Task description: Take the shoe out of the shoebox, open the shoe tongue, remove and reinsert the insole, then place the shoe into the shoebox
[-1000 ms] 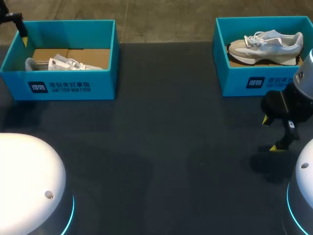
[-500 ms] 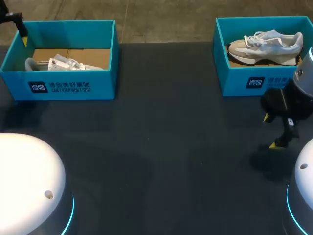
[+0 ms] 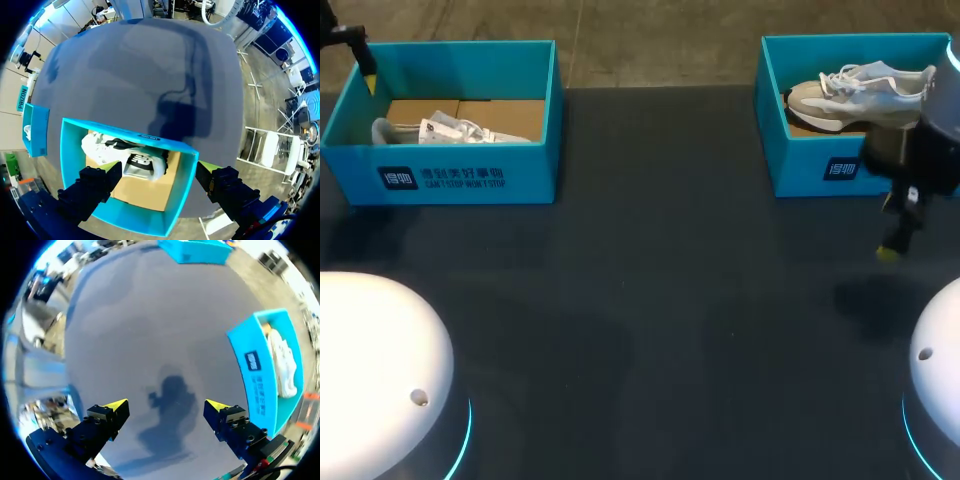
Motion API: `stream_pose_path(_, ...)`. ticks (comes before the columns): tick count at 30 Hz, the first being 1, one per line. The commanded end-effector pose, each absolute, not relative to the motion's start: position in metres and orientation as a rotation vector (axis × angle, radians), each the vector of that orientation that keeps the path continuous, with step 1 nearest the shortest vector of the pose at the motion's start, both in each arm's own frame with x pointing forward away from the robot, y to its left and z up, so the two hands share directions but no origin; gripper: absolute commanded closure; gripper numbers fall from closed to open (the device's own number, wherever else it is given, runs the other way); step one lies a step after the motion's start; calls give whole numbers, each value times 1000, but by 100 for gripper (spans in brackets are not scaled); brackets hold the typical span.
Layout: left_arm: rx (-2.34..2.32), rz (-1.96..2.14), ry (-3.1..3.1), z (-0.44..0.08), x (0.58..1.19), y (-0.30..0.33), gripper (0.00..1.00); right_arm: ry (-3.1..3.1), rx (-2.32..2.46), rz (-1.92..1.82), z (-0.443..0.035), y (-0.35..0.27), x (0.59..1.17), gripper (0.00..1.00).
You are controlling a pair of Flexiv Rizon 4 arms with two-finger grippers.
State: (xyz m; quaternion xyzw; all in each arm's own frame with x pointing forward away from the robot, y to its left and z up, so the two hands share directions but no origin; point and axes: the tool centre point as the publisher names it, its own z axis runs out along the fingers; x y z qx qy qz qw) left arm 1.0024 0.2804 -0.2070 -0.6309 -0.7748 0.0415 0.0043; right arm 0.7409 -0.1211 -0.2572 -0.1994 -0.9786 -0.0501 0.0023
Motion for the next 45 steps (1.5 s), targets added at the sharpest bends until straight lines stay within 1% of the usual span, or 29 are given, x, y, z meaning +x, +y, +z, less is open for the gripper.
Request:
stream_pose_path(1, -1977, 124, -2427, -207, 1001, 280, 0, -3024, -757, -107, -248, -123, 757, 0)
stream_pose_path(6, -1977, 124, -2427, -207, 1001, 280, 0, -2974, -948, -161, -237, -131, 772, 0)
stream_pose_path(22, -1977, 124, -2427, -207, 1001, 280, 0, -2976, -958, -166, -233, -131, 775, 0)
stream_pose_path(24, -1977, 124, -2427, -207, 1001, 280, 0, -2942, -1051, -118, -232, -128, 779, 0)
stream_pose_path(25, -1977, 124, -2427, -207, 1001, 280, 0, -2937, -1101, -90, -231, -129, 782, 0)
stream_pose_path(27, -1977, 124, -2427, -207, 1001, 280, 0, -2908, -1157, -147, -225, -133, 789, 0)
stream_pose_path(31, -1977, 124, -2427, -207, 1001, 280, 0, -2852, -1305, -97, -216, -144, 803, 0)
stream_pose_path(36, -1977, 124, -2427, -207, 1001, 280, 0, -2733, -1509, -55, -215, -159, 825, 0)
stream_pose_path(45, -1977, 124, -2427, -207, 1001, 280, 0, -2584, -1697, -69, -207, -172, 869, 0)
